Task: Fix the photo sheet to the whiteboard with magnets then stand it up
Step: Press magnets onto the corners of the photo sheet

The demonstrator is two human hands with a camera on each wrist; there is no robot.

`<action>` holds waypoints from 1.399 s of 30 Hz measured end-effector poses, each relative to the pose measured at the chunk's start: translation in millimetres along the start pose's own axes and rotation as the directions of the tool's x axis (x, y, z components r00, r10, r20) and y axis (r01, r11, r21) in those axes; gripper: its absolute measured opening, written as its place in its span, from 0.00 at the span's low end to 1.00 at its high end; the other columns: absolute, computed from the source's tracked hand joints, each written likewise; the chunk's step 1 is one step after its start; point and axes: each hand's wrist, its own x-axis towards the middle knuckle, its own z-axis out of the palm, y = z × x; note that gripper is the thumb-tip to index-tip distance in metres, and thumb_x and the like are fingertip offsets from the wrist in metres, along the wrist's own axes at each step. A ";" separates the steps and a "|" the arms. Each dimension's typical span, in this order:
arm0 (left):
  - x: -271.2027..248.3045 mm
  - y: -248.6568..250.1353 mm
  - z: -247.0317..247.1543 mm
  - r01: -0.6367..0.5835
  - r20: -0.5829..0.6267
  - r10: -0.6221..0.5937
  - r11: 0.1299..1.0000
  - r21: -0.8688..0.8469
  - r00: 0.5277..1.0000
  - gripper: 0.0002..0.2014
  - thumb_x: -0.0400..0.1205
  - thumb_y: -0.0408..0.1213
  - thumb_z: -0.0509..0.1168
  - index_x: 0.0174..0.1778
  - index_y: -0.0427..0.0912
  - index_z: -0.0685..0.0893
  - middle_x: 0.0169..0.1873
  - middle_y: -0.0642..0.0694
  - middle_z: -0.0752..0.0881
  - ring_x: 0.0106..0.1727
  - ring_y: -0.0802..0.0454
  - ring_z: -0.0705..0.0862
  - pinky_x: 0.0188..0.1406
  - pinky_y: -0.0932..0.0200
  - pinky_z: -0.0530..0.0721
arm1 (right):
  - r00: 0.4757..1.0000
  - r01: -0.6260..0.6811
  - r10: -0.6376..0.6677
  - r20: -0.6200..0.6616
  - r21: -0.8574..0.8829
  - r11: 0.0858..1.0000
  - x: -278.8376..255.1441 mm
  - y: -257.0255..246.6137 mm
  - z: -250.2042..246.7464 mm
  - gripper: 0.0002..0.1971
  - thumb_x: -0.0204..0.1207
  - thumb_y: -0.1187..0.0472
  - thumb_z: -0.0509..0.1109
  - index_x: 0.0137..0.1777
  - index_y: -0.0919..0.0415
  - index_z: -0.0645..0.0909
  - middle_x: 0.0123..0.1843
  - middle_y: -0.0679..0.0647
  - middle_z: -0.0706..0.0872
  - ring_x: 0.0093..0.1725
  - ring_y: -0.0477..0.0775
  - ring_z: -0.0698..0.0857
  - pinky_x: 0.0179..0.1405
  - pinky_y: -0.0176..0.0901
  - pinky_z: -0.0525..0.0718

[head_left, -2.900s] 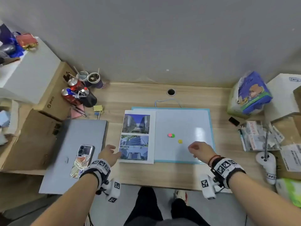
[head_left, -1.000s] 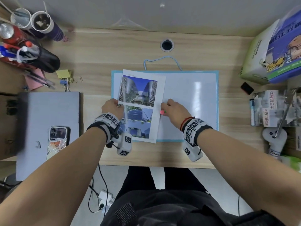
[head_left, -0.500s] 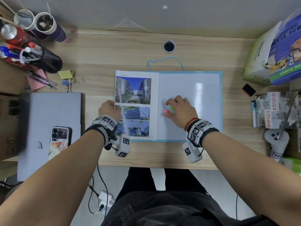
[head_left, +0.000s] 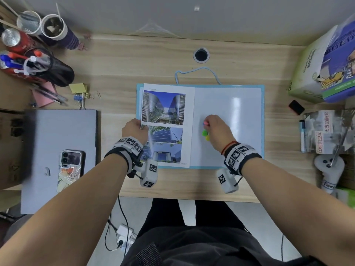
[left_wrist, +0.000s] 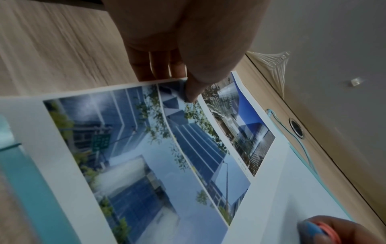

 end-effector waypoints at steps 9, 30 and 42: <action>-0.3 9.6 8.4 0.000 0.027 0.001 1.000 -0.014 1.000 0.13 0.80 0.41 0.67 0.58 0.40 0.82 0.51 0.39 0.89 0.54 0.38 0.88 0.50 0.56 0.81 | 0.827 -0.500 0.519 0.215 0.702 0.507 9.5 -9.8 -44.7 0.08 0.67 0.69 0.60 0.30 0.65 0.78 0.21 0.55 0.78 0.27 0.59 0.73 0.27 0.42 0.74; -13.7 17.9 21.0 -0.063 0.042 0.061 0.996 0.068 0.997 0.18 0.78 0.42 0.70 0.59 0.37 0.79 0.43 0.45 0.79 0.46 0.42 0.81 0.41 0.58 0.73 | 0.976 0.020 0.065 0.206 -0.388 0.921 -14.3 -7.7 -4.7 0.11 0.85 0.54 0.57 0.52 0.63 0.68 0.40 0.56 0.76 0.30 0.59 0.73 0.30 0.46 0.71; -15.1 18.6 20.1 -0.067 0.087 0.058 0.992 0.111 0.995 0.20 0.78 0.44 0.70 0.60 0.36 0.77 0.43 0.45 0.78 0.43 0.45 0.77 0.42 0.58 0.73 | 0.947 0.162 -0.016 0.321 -0.433 0.887 -14.5 -21.9 -8.5 0.15 0.81 0.64 0.58 0.66 0.61 0.64 0.45 0.59 0.80 0.32 0.60 0.76 0.30 0.45 0.73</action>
